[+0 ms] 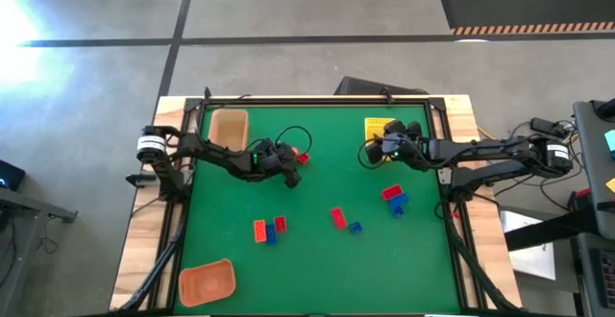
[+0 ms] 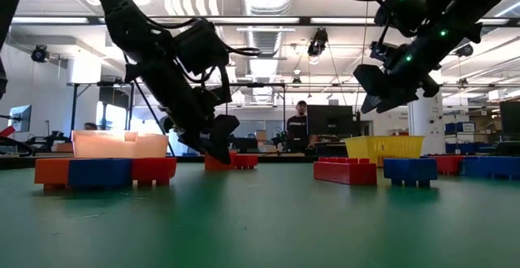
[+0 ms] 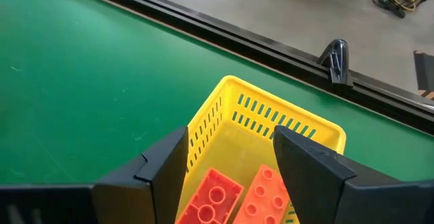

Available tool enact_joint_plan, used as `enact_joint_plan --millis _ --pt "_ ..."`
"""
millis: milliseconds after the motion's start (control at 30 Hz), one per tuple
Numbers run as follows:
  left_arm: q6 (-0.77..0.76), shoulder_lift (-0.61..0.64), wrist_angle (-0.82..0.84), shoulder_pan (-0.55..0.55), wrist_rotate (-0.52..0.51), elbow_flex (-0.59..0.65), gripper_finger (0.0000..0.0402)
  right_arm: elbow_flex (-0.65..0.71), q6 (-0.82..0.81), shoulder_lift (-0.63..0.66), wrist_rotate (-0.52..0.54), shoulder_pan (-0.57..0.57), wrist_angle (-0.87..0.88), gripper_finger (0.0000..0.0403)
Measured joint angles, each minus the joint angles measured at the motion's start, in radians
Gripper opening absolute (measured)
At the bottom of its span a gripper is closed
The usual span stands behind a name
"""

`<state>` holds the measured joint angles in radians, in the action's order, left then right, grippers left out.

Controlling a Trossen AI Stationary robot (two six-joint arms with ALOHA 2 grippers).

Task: Sort & place blocks by color
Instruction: Put the orange game piece into the yellow bin

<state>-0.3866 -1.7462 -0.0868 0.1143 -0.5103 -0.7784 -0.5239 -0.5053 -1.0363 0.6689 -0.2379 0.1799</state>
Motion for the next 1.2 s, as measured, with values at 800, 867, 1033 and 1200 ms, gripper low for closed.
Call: enact_joint_plan --millis 800,867,1033,1200 --pt "0.206 0.152 -0.116 -0.101 -0.121 -0.002 0.0077 0.015 0.267 0.0 -0.393 0.057 -0.161 0.0206" --pt "0.322 0.179 -0.196 -0.143 -0.065 -0.002 0.0077 0.036 0.344 0.0 -0.523 0.071 -0.262 0.0206" --pt "0.539 0.195 -0.368 -0.24 0.128 -0.001 0.0077 0.09 0.471 -0.001 -0.724 0.126 -0.567 0.0205" --pt "0.584 0.176 -0.49 -0.272 0.14 -0.001 0.0077 0.115 0.545 -0.001 -0.823 0.203 -0.763 0.0205"
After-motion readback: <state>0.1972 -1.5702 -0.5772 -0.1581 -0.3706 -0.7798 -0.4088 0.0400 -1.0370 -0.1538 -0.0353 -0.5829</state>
